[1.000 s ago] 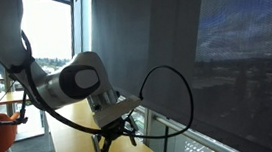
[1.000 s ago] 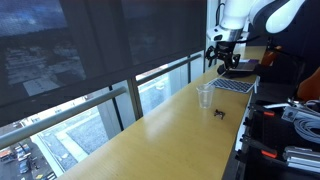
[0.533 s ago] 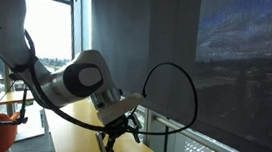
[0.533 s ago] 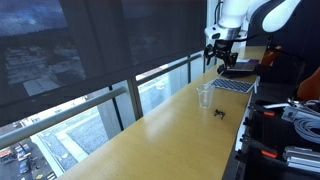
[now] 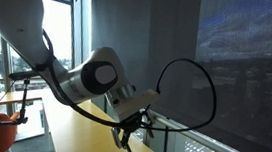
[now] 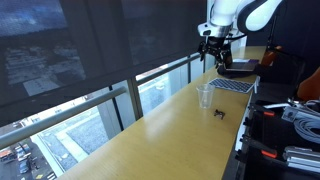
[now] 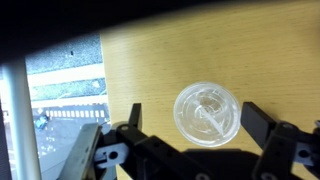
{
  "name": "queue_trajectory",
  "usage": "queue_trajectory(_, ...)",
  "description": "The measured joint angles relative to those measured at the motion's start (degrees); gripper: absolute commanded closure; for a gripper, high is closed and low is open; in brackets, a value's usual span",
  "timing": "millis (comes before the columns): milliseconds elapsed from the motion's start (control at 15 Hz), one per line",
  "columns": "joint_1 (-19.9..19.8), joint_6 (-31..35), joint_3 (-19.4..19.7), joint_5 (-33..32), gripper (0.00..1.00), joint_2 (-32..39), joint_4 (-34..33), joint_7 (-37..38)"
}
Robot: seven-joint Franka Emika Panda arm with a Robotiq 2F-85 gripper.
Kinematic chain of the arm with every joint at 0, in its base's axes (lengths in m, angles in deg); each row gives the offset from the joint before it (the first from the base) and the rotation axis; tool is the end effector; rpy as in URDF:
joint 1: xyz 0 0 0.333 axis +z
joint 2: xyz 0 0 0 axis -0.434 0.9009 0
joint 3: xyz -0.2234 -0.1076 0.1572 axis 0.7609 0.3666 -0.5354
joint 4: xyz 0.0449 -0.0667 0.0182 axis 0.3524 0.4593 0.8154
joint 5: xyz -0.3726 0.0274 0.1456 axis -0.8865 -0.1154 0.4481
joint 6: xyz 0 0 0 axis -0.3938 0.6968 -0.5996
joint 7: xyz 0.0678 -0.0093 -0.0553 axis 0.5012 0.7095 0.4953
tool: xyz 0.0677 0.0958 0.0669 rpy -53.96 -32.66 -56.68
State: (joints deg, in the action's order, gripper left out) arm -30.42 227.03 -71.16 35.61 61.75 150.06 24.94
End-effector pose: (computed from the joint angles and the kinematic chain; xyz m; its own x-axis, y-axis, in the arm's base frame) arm 0.5475 -0.0679 0.2824 0.1772 0.9485 -0.2626 0.9306 -0.0747 0.3583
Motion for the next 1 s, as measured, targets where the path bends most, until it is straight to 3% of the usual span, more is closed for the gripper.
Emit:
queue_trajectory(333,0.3,-0.3,-0.1,2.2,0.0,0.5,-2.0,0.9)
queue_trajectory(667,1.5,-8.7,-0.8,4.9,0.0,-1.1,-3.0,7.7)
queue_trajectory(1000,1.7,-9.2,-0.9,5.1,0.0,-1.2,-3.1,8.4)
